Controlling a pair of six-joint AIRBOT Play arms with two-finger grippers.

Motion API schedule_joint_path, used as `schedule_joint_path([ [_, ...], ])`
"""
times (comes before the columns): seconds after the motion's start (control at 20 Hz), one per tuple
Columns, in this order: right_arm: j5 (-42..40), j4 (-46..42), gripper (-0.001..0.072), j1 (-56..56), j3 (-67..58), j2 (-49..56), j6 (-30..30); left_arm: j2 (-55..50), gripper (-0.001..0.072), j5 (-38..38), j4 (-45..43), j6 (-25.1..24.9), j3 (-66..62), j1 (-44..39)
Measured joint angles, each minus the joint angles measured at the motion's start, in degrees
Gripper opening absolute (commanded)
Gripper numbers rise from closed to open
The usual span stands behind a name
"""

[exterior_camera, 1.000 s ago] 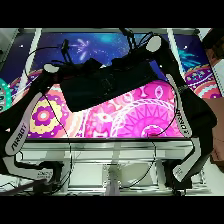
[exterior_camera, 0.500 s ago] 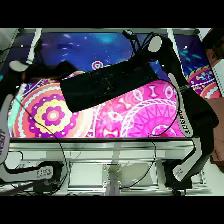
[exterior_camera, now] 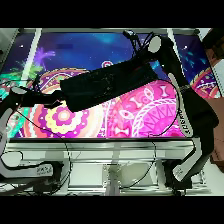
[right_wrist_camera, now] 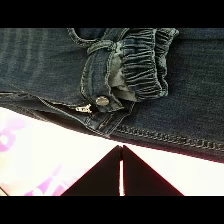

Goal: Fold the clothes and pants, and hang the long-sleeved shirts on hangers.

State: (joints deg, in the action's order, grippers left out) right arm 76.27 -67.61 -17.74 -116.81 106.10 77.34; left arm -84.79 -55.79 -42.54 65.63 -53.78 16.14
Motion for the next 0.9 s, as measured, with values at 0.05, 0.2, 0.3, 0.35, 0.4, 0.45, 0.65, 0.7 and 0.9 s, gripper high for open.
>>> schedule_joint_path([
  [0.05, -0.1, 0.0, 0.0019, 0.0, 0.0, 0.0, 0.0, -1.5, 0.0683, 0.9, 2.9, -1.1, 0.3, -0.2],
  [0.2, -0.1, -0.1, 0.0019, 0.0, 0.0, 0.0, 0.0, -5.6, 0.0649, 2.8, 13.5, -5.9, 0.9, -1.2],
  [0.3, -0.2, -0.1, 0.0019, 0.0, 0.0, 0.0, 0.0, -7.6, 0.0323, 3.7, 19.6, -9.4, 1.0, -2.1],
  [0.35, -0.2, -0.2, 0.0019, 0.0, 0.0, 0.0, 0.0, -8.2, 0.0142, 3.9, 22.3, -11.0, 1.1, -2.6],
  [0.4, -0.2, -0.1, 0.002, 0.0, 0.0, 0.0, 0.0, -8.5, 0.0065, 3.9, 24.6, -12.4, 1.1, -3.0],
  [0.45, -0.2, -0.2, 0.002, 0.0, 0.0, 0.0, 0.0, -8.9, 0.0065, 3.8, 25.9, -13.6, 1.1, -3.3],
  [0.65, 0.2, -1.2, 0.0019, 0.0, 0.0, -0.1, -0.1, -8.6, 0.0063, 2.5, 29.0, -16.0, 0.4, -2.3],
  [0.7, 0.6, -1.7, 0.0019, 0.2, 0.0, -0.2, -0.2, -7.8, 0.0062, 2.0, 29.5, -16.2, 0.1, -1.6],
  [0.9, 3.7, -3.1, 0.0019, 2.1, 0.0, -0.2, -0.2, -1.8, 0.0062, -1.5, 26.3, -14.5, -2.7, 1.5],
])
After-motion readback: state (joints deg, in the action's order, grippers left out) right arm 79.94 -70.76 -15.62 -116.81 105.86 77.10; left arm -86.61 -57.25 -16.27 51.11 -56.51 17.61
